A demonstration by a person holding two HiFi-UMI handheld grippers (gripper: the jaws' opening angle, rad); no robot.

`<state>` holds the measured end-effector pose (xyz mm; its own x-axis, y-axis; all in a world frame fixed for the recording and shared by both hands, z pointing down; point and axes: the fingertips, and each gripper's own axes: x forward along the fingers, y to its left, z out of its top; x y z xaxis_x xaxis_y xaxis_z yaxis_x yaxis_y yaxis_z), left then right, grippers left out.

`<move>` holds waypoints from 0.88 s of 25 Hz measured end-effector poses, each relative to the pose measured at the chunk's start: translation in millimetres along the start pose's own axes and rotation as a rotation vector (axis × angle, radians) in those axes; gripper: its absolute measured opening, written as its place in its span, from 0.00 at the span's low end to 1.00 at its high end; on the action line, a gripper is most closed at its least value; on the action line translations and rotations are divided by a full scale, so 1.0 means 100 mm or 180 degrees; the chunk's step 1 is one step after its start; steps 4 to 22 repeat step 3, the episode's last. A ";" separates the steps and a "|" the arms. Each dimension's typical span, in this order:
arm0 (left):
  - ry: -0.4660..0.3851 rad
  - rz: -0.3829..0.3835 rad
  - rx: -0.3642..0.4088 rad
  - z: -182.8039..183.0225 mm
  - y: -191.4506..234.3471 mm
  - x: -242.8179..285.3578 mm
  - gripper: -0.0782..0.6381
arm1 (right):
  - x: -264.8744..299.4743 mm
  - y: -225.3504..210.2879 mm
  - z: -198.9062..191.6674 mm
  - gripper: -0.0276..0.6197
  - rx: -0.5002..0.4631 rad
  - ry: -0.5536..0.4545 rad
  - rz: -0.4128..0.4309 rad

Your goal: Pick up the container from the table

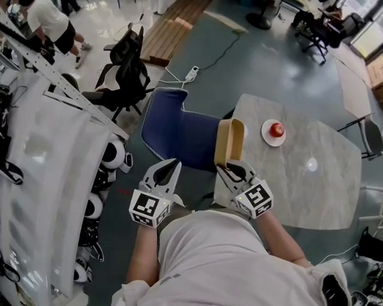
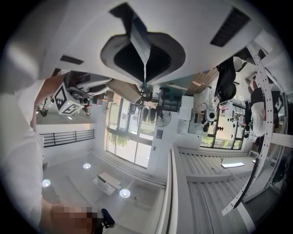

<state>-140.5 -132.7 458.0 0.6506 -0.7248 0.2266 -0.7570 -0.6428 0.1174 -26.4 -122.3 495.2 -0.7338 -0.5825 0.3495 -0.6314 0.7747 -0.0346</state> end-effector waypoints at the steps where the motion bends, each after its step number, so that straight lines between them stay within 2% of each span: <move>1: 0.0004 -0.0001 0.0002 0.00 -0.01 0.01 0.11 | -0.01 -0.01 -0.01 0.13 0.0005 0.0000 -0.0008; 22: 0.0013 -0.0003 0.0007 -0.01 -0.03 0.03 0.11 | -0.04 -0.04 -0.02 0.13 0.0014 0.0000 -0.0024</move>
